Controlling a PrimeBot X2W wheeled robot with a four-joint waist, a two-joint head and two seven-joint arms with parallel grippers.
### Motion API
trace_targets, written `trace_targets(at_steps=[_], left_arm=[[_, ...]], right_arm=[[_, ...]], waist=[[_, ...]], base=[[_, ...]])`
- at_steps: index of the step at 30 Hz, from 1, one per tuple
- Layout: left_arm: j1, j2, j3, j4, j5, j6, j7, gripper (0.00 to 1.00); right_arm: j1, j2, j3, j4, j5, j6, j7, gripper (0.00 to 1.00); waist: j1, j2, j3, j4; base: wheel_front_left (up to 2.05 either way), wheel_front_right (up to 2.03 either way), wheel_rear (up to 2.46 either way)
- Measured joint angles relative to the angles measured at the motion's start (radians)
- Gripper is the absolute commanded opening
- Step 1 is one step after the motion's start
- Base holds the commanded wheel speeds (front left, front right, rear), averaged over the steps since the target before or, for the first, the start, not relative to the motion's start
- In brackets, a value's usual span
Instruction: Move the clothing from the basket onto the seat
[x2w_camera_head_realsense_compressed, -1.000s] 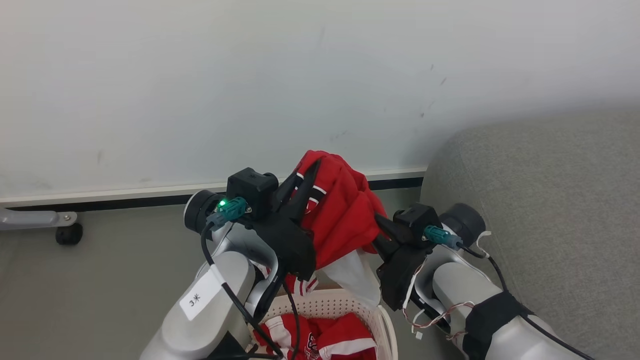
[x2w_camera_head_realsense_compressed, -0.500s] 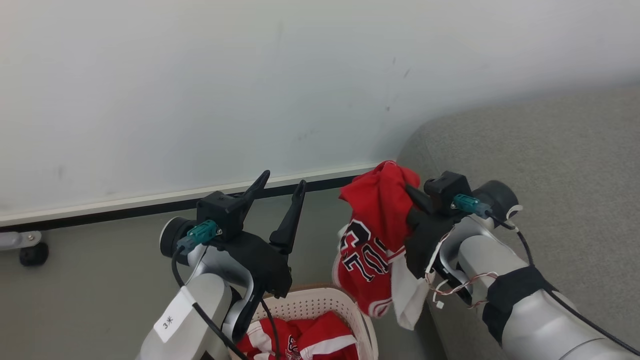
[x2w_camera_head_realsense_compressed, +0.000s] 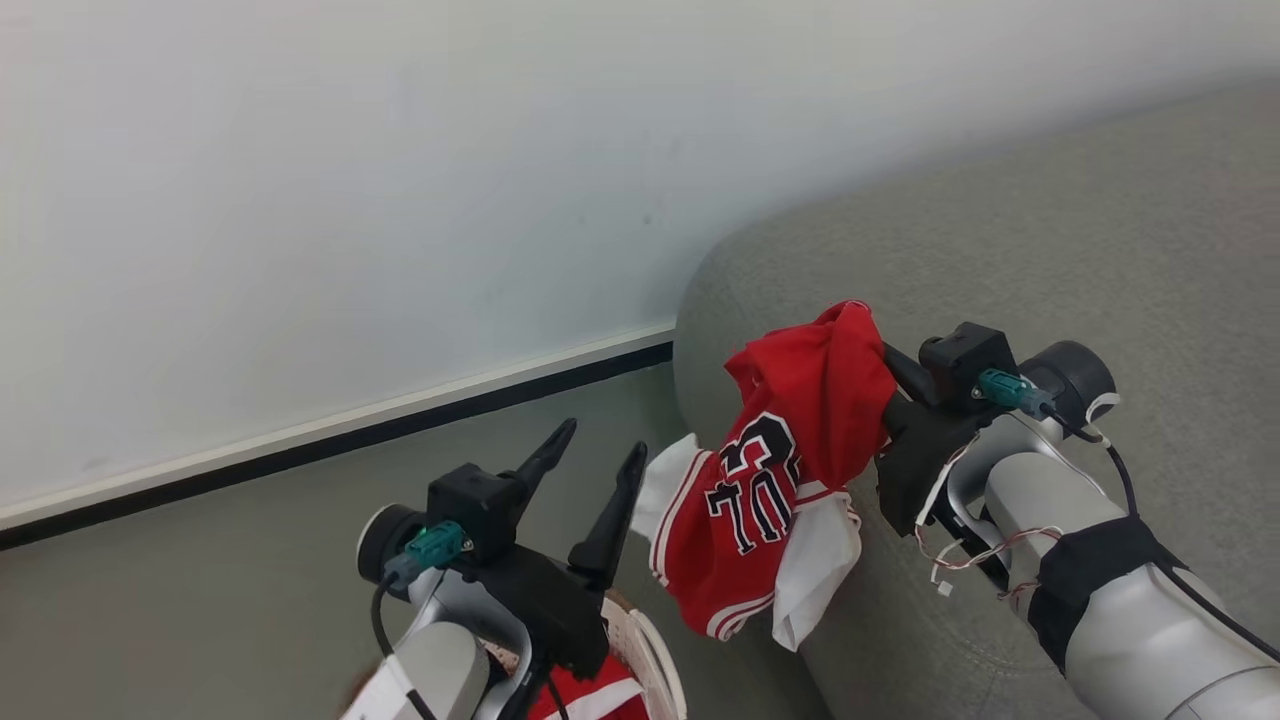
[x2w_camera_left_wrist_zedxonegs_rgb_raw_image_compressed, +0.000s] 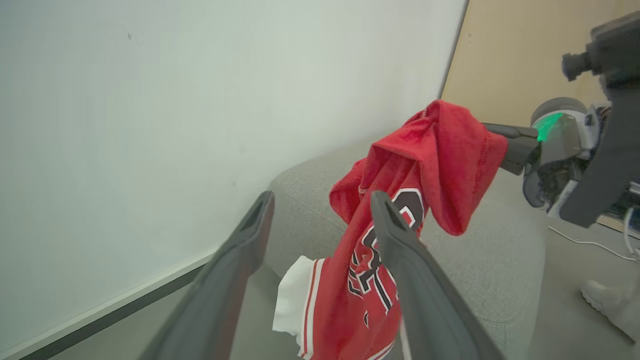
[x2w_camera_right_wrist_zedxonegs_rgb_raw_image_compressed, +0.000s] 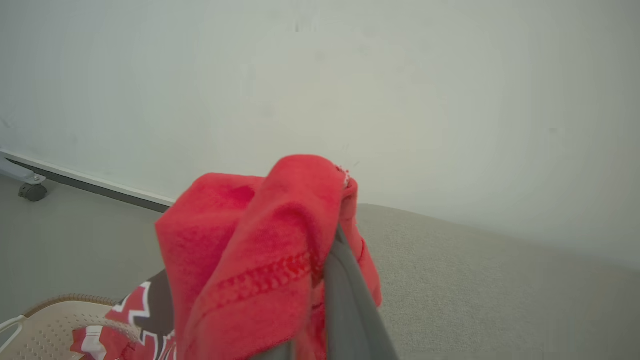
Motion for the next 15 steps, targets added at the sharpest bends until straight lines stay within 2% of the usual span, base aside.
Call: trace_targets(at_steps=[11, 15], left_arm=[[0.053, -0.008, -0.026, -0.033, 0.0, -0.005, -0.028, 1.0], [0.054, -0.016, -0.043, -0.037, 0.001, -0.002, -0.032, 1.0]], right_arm=[[-0.018, -0.019, 0.003, -0.077, -0.01, 0.0, 0.0, 0.0], [-0.033, -0.051, -0.004, -0.104, -0.01, 0.0, 0.0, 0.0]], waist=[[-0.0001, 0.0, -0.009, -0.147], [0.0, 0.0, -0.007, -0.194]], base=[[0.0, 0.0, 0.0], [0.0, 0.0, 0.0]])
